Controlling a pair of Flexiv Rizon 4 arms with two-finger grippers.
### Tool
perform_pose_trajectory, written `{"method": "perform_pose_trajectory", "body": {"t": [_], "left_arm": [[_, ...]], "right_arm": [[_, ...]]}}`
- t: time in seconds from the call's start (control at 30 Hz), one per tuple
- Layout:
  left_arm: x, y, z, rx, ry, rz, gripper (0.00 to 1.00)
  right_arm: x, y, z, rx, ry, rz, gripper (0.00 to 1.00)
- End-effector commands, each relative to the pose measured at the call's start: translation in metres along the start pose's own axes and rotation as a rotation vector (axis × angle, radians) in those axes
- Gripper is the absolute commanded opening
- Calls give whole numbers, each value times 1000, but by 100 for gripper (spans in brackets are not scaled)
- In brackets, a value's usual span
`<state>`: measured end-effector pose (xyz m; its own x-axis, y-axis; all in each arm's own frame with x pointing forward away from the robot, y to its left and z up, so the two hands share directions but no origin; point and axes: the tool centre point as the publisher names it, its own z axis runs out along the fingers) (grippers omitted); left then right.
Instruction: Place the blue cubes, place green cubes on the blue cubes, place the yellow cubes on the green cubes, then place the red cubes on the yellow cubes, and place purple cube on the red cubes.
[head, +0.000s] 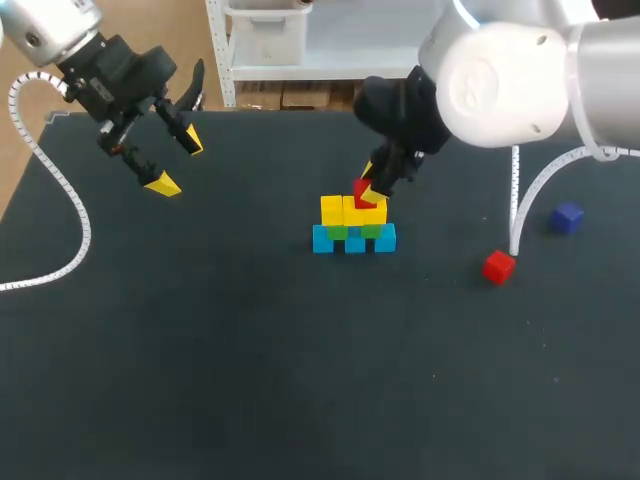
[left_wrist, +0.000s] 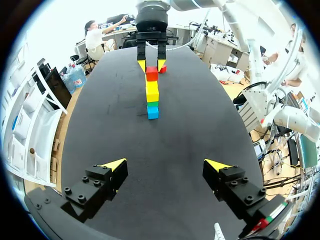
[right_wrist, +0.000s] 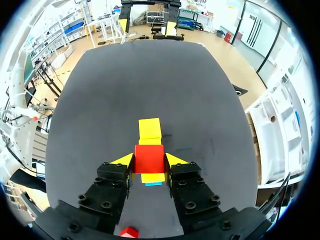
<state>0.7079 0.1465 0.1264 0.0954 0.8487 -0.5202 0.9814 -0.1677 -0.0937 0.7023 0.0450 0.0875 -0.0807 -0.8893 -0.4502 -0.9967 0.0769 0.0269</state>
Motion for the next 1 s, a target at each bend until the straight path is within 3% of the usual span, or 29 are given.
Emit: {"method": "perform_pose_trajectory", "body": {"t": [0.03, 0.13, 0.2, 0.33, 0.83, 0.93, 0.97, 1.0], "left_arm": [[0, 0, 0, 0, 1, 2, 100], [0, 0, 0, 0, 1, 2, 100], [0, 0, 0, 0, 1, 2, 100], [0, 0, 0, 0, 1, 2, 100], [0, 0, 0, 0, 1, 2, 100], [0, 0, 0, 0, 1, 2, 100], [0, 0, 0, 0, 1, 2, 100], [0, 0, 0, 0, 1, 2, 100]], "right_arm": [[0, -1, 0, -4, -1, 2, 18], [0, -1, 0, -4, -1, 2, 23], [0, -1, 0, -5, -1, 2, 33], [0, -2, 0, -7, -2, 3, 40], [0, -3, 0, -9, -2, 3, 49], [-1, -4, -1, -8, -3, 4, 84], [-1, -4, -1, -9, -4, 4, 100], [-1, -5, -2, -8, -5, 4, 100]]}}
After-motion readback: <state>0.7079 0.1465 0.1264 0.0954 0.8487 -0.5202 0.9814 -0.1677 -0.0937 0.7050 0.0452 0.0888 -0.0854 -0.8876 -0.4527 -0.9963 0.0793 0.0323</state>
